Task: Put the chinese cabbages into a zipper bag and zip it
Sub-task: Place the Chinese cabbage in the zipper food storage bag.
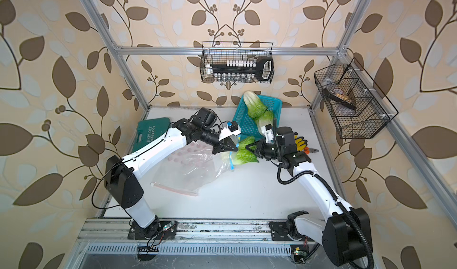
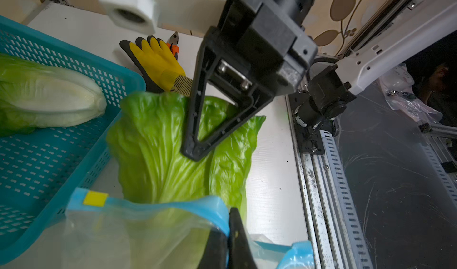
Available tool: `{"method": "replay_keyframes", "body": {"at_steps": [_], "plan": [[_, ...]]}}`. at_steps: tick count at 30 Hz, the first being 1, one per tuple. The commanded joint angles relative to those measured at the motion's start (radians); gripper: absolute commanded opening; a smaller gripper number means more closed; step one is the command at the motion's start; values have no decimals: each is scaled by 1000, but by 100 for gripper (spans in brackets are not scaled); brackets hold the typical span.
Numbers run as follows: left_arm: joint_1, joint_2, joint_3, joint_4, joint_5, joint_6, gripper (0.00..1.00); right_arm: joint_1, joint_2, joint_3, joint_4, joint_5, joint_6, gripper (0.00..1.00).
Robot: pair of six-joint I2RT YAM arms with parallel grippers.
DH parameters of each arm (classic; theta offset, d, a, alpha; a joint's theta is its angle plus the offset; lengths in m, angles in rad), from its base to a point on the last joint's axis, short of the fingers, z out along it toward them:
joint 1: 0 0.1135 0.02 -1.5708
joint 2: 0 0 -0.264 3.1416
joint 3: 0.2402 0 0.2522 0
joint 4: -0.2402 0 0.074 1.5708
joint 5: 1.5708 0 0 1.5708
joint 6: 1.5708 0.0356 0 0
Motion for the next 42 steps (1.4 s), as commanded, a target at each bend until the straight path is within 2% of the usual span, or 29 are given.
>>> {"method": "replay_keyframes", "body": {"at_steps": [1, 5, 9, 12, 18, 22, 25, 27, 33, 37, 40, 42], "plan": [[-45, -22, 34, -62, -15, 7, 0, -31, -40, -71, 108, 132, 171, 0], [-81, -66, -60, -21, -19, -43, 0, -34, -58, -107, 203, 190, 260, 0], [-81, -94, -177, 56, -30, -70, 0, -32, -52, -143, 361, 129, 345, 0], [-80, -90, -193, 60, -47, -59, 0, -26, -50, -150, 434, 76, 383, 0], [-61, -76, -146, 83, -77, -55, 0, 146, -61, -131, 264, 133, 185, 0], [-33, -84, -149, 138, -70, -91, 0, 247, -64, -152, 158, 278, 18, 0], [-30, -72, -135, 163, -48, -114, 0, 311, -26, -148, 143, 374, -47, 0], [-31, -49, -99, 144, -38, -114, 0, 328, -4, -127, 155, 387, -56, 0], [-30, 18, 22, 126, -29, -140, 0, 322, 52, -105, 253, 328, -12, 0], [-51, 43, 92, 106, 38, -178, 0, 249, 69, -126, 378, 241, 123, 0], [-56, 13, 41, 103, 79, -187, 0, 163, 40, -133, 461, 175, 226, 0], [-57, -25, -45, 135, 87, -199, 0, 118, 16, -119, 464, 147, 260, 0]]}}
